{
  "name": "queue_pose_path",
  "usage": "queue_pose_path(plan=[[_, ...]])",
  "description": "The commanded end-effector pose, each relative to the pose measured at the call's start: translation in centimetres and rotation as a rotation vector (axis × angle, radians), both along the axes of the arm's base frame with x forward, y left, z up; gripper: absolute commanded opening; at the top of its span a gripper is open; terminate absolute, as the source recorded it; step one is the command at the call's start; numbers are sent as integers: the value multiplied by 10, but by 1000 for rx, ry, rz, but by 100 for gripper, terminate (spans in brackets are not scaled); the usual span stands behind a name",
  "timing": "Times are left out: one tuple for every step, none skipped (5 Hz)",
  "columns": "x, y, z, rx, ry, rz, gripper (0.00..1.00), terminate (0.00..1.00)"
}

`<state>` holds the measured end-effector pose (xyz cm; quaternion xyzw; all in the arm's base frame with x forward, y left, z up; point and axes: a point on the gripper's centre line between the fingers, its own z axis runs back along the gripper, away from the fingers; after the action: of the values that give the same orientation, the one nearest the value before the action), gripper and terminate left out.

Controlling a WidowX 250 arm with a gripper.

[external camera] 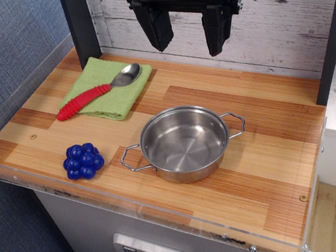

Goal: Take the spoon and place it above the silver vessel.

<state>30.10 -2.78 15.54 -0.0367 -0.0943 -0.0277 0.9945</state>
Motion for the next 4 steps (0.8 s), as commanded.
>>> queue_pose_path(plan=[[0, 0, 0, 0, 0, 0, 100, 0], [6, 22, -1, 107, 33, -139, 100, 0], [9, 55, -9, 138, 46, -224, 100, 0], [16, 92, -17, 182, 60, -323, 100, 0]])
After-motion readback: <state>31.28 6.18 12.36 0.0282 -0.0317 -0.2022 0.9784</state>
